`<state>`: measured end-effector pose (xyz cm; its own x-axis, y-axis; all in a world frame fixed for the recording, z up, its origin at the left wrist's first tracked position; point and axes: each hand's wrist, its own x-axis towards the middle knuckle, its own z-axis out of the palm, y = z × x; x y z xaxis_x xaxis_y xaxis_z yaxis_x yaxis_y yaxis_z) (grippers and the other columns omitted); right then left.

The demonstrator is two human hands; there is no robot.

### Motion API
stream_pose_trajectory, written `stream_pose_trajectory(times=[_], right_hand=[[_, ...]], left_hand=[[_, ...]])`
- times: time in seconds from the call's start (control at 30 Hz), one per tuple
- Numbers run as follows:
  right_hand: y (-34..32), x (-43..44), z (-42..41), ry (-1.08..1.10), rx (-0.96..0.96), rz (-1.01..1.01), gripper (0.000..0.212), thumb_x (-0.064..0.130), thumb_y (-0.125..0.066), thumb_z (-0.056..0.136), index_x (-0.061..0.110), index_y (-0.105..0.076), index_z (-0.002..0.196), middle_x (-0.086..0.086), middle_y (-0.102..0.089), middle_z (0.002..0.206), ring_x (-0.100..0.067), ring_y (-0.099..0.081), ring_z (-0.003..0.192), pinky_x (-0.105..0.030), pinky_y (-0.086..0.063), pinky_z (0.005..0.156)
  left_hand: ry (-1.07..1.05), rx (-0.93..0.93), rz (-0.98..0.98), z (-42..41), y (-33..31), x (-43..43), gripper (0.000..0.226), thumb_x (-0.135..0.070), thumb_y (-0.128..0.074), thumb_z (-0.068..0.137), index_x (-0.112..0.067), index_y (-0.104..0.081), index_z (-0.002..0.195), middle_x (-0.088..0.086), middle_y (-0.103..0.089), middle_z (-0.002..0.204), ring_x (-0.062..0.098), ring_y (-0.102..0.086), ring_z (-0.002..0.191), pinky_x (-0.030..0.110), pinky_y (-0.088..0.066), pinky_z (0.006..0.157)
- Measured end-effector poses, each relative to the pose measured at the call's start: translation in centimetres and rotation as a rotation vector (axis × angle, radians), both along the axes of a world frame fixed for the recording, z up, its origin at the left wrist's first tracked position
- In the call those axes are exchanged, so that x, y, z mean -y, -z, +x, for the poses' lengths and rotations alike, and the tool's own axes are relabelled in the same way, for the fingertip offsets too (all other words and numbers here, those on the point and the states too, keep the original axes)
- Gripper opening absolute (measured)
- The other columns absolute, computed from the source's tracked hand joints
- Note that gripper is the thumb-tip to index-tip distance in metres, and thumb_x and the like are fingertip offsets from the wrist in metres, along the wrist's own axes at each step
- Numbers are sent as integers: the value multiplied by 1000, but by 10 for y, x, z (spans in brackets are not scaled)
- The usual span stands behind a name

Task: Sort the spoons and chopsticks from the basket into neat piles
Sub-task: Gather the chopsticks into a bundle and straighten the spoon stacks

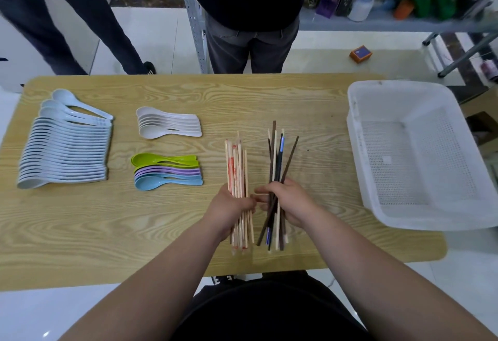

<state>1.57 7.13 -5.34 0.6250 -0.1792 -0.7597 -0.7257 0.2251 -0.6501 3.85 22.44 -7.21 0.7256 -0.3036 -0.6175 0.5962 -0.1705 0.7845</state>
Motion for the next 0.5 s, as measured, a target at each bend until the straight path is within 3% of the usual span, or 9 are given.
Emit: stream_pose_trajectory(times=[0.1,0.2,0.3,0.4,0.5], right_hand=[[-9,-1,2,77,87,58,13,1,-54,97,8,-65,98,-13,-74,93,-30,-72,91,-47,-59,87],[-8,0,2,137,142,120,19,10,-53,102,13,-63,118,-11,-73,112,-28,-69,106,-45,-55,97],[-6,8,4,170,156,151,16,20,-53,104,19,-64,115,-10,-72,117,-27,-68,112,-47,-52,102],[-6,15,3,192,166,147,23,21,-52,104,16,-63,124,-9,-73,115,-24,-70,107,-42,-55,96],[-9,21,2,207,136,209,23,27,-51,104,17,-67,117,-9,-76,107,-23,-73,101,-38,-57,89]], left_hand=[[40,31,-82,-1,-9,18,47,-5,-68,65,-12,-70,111,10,-76,97,27,-73,93,37,-59,79],[33,55,-100,0,-13,31,47,-8,-68,71,-18,-67,117,9,-76,102,26,-73,97,45,-58,88],[37,58,-103,2,-13,42,50,-16,-72,75,-17,-62,124,8,-75,107,26,-72,102,51,-55,95],[47,60,-79,2,-16,51,57,-28,-79,74,-21,-57,126,4,-74,111,21,-71,104,51,-54,97],[91,73,-80,1,-17,58,63,-32,-85,72,-21,-57,127,5,-73,113,22,-71,106,50,-55,96]])
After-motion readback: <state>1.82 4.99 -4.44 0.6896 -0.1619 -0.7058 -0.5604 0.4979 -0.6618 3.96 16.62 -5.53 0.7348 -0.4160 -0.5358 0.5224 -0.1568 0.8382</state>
